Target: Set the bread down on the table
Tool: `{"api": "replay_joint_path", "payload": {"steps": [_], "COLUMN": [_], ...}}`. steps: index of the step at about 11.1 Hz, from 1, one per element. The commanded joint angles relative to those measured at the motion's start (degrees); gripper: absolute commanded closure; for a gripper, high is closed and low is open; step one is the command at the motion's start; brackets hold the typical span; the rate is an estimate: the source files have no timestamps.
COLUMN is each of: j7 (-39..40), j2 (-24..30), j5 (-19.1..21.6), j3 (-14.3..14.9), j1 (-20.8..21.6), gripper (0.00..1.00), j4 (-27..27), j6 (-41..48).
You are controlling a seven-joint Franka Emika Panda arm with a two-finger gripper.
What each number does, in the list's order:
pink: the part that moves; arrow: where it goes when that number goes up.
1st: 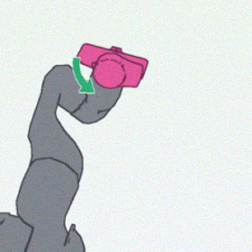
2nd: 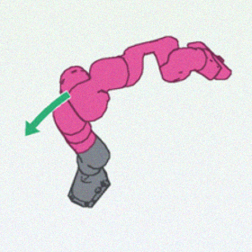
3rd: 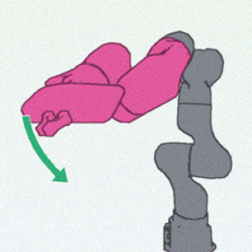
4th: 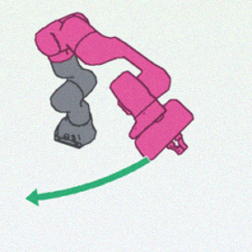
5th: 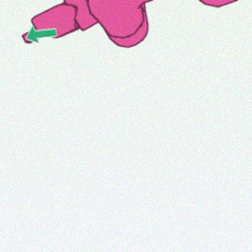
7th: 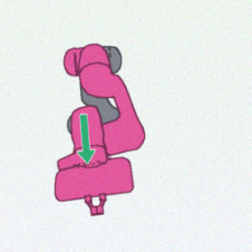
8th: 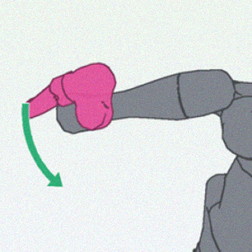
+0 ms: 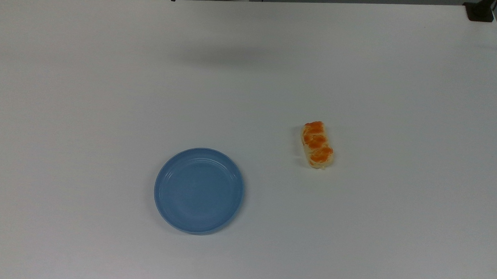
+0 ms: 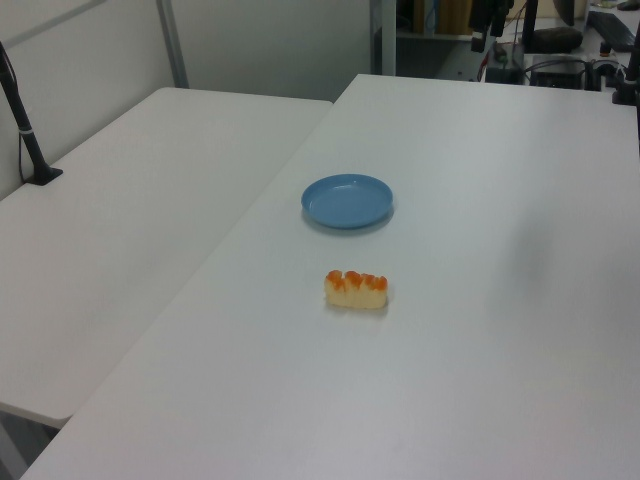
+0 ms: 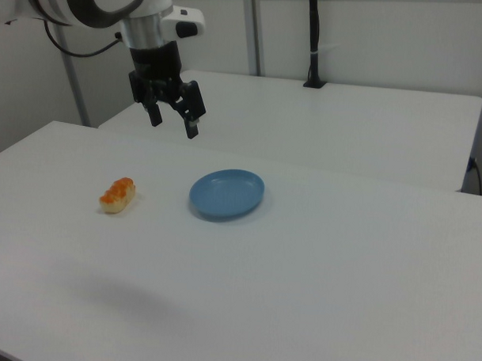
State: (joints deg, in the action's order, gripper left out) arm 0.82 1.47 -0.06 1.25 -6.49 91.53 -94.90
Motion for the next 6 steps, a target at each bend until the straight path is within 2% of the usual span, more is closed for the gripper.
{"api": "replay_joint_path", "payload": {"steps": [1,6], "j7": [2.69,2.52], "j2": [1.26,1.26], "j5": [0.94,0.94], "j3": [1.83,1.83], "j1": [0.51,0.51], "gripper": [0.0,0.0], "j4": [1.11,0.32], "j6": [-0.2,-0.11]}}
